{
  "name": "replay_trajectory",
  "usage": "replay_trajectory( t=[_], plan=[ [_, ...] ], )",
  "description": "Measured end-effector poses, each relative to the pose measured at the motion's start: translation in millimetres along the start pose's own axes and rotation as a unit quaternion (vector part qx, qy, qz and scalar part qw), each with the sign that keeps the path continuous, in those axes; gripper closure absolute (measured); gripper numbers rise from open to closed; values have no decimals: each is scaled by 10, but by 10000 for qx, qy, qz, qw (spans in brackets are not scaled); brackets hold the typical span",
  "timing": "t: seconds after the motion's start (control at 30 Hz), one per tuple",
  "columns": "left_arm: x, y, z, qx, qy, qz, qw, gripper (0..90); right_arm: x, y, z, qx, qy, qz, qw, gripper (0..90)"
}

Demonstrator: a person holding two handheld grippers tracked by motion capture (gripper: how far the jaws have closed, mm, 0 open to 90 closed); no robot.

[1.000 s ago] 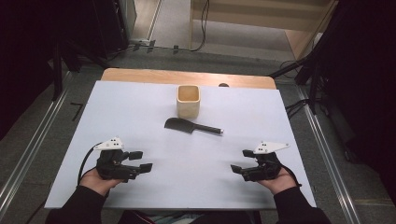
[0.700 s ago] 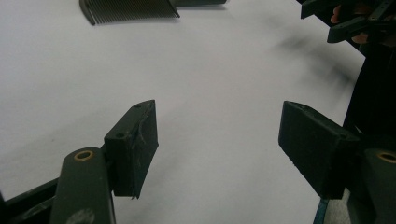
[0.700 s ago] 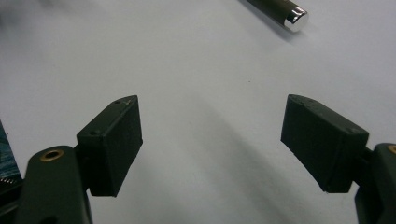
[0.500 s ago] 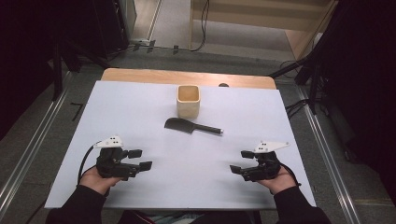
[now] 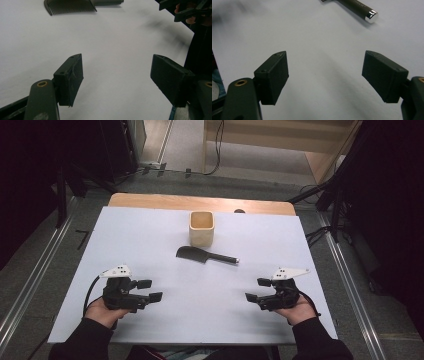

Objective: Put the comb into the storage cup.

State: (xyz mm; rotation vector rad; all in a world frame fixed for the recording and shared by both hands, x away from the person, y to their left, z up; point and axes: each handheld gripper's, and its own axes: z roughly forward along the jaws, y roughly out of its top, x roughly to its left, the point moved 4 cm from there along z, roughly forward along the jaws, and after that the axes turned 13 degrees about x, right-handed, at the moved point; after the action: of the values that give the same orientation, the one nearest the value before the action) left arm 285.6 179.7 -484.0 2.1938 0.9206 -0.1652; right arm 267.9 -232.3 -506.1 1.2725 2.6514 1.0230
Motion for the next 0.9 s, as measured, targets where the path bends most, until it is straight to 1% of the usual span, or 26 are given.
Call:
replay_trajectory(
  t=[0.17, 0.27, 0.3, 0.43, 0.57, 0.7, 0.83, 0.9],
  plan=[
    [5, 0, -5, -7, 10, 0, 10000, 271, -30, 75, -1, -46, -18, 34, 10000, 196],
    [7, -1, 1, -3, 18, -6, 10000, 271, -35, 129, -11, -61, -131, 55, 9999, 195],
    [8, 0, 1, -2, 21, -13, 10000, 271, -45, 160, -14, -64, -187, 113, 9997, 195],
    [11, 1, 2, -8, 22, -13, 10000, 271, -52, 204, -17, -103, -110, 183, 9997, 195],
    [9, 1, 3, -2, 31, -12, 10000, 271, -79, 296, -7, -151, -121, 179, 9997, 195],
    [10, 1, 3, 0, 30, -10, 10000, 271, -105, 343, 0, -164, -143, 171, 9996, 195],
    [9, 2, 4, -1, 18, -7, 10000, 271, -139, 412, -1, -235, -135, 245, 9993, 195],
    [10, 1, 4, -2, 16, -5, 10000, 271, -154, 454, -5, -287, -133, 246, 9992, 195]
  ],
)
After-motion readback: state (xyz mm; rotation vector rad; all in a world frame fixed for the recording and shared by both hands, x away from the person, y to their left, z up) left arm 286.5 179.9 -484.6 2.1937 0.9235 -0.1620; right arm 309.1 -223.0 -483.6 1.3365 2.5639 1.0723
